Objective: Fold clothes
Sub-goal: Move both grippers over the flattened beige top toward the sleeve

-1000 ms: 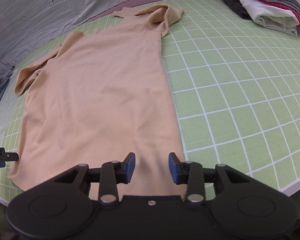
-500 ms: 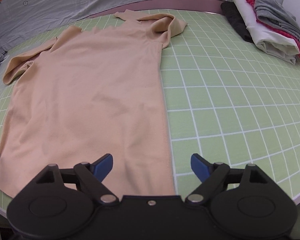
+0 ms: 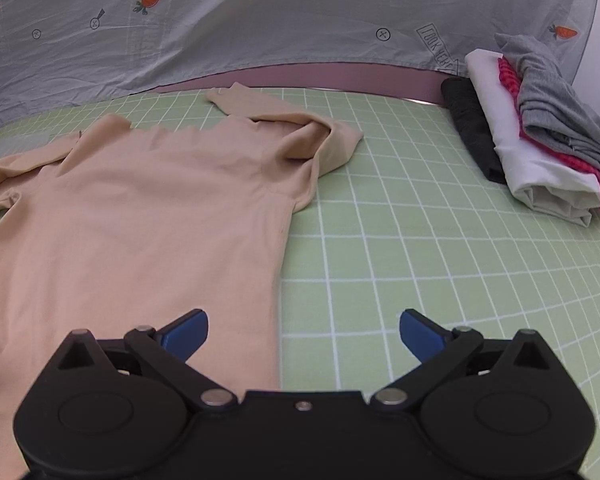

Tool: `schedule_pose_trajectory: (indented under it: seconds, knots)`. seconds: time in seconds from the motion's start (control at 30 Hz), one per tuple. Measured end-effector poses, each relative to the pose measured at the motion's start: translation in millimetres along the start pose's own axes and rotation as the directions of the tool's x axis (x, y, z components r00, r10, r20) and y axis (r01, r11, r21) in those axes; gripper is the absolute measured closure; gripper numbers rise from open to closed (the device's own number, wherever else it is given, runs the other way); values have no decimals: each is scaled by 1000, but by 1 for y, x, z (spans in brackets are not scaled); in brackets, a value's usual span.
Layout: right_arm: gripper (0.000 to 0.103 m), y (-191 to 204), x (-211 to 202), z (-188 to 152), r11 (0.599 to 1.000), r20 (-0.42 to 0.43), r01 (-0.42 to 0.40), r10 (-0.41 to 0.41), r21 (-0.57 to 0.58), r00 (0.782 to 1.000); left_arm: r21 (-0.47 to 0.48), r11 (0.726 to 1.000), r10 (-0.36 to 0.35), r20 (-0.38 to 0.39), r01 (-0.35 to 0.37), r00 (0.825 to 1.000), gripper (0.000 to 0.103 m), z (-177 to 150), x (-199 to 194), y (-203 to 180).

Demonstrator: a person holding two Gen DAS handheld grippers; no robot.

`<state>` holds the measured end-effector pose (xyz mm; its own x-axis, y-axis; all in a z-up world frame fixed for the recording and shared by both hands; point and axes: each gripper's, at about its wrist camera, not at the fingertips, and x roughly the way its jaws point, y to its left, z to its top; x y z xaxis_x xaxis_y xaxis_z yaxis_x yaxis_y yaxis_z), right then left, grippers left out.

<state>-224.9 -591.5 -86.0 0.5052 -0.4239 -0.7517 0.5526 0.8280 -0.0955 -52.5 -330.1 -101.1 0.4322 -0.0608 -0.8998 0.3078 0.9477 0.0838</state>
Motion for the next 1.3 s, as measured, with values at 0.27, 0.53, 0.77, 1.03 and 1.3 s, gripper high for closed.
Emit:
schedule_pose_trajectory:
  seconds: [0.27, 0.53, 0.77, 1.03, 1.3]
  knots:
    - [0, -22, 71, 70, 998, 31, 63, -63, 22, 998, -15, 999, 50, -27, -51, 998, 6, 46, 39, -17]
    - [0, -41, 148, 108, 994, -37, 102, -103, -34, 994, -50, 994, 91, -67, -95, 994, 0, 69, 60, -24]
    - [0, -75, 152, 89, 973, -62, 196, -190, 124, 980, -89, 992, 81, -64, -86, 995, 0, 68, 62, -20]
    - [0, -70, 121, 52, 965, -90, 213, -201, 151, 975, -117, 990, 70, -69, -77, 995, 0, 69, 65, -15]
    - [0, -57, 113, 94, 979, 38, 142, -149, 149, 988, -145, 988, 49, -71, -59, 996, 0, 67, 65, -13]
